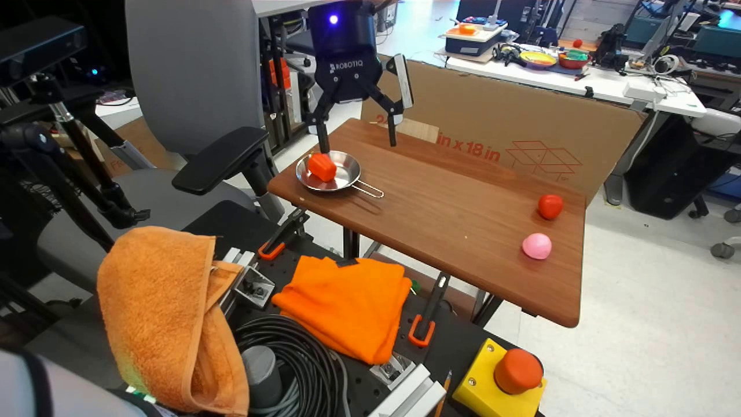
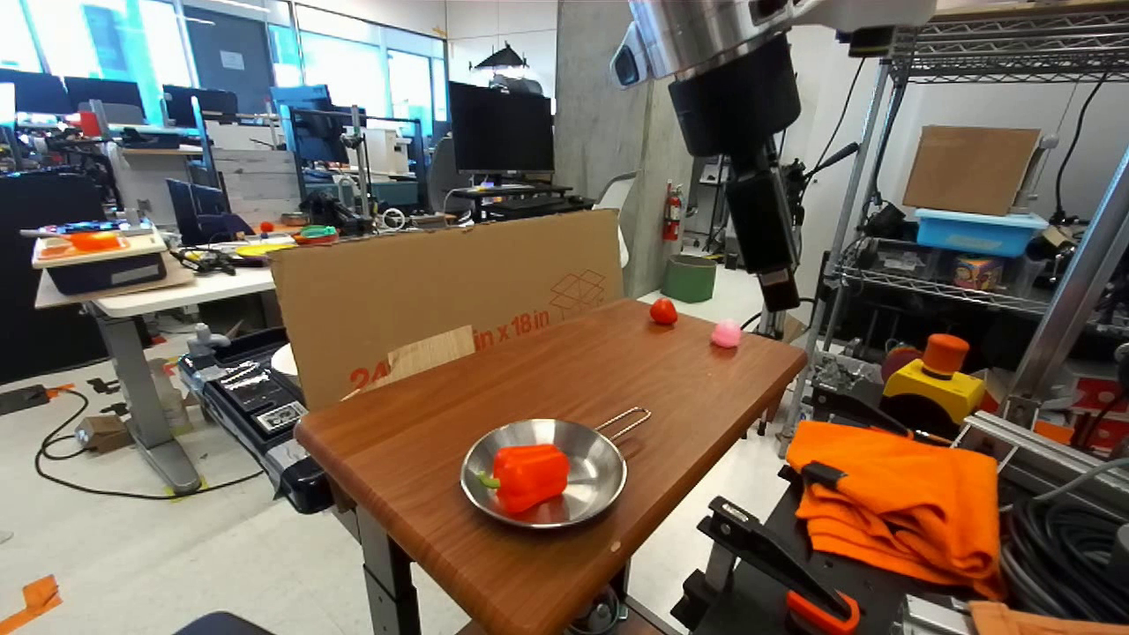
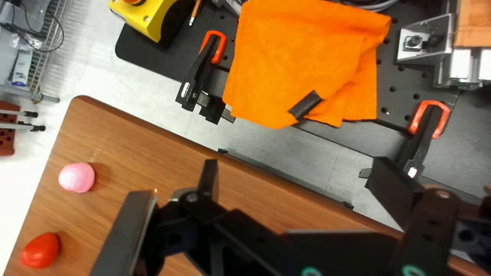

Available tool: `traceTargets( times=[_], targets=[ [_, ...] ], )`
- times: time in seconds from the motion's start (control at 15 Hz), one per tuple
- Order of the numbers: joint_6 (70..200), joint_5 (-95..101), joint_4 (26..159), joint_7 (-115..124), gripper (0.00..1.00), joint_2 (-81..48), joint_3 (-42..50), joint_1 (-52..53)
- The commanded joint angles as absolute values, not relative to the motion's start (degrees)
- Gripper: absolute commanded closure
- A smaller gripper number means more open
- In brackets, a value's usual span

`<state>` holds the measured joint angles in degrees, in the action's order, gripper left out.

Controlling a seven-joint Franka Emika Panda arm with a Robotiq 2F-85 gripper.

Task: Remove the pepper from the pan and put it on the table

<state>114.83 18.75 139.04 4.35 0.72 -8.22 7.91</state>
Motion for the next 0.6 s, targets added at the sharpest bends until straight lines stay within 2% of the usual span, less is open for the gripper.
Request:
traceTargets(
  times=[0.0,0.53],
  targets=[
    [114.5,15.8,137.4,3.6,0.00,1.0,-8.3,8.0],
    [118.0,16.1,138.2,3.5,0.00,6.6,-9.0,8.6]
  ],
)
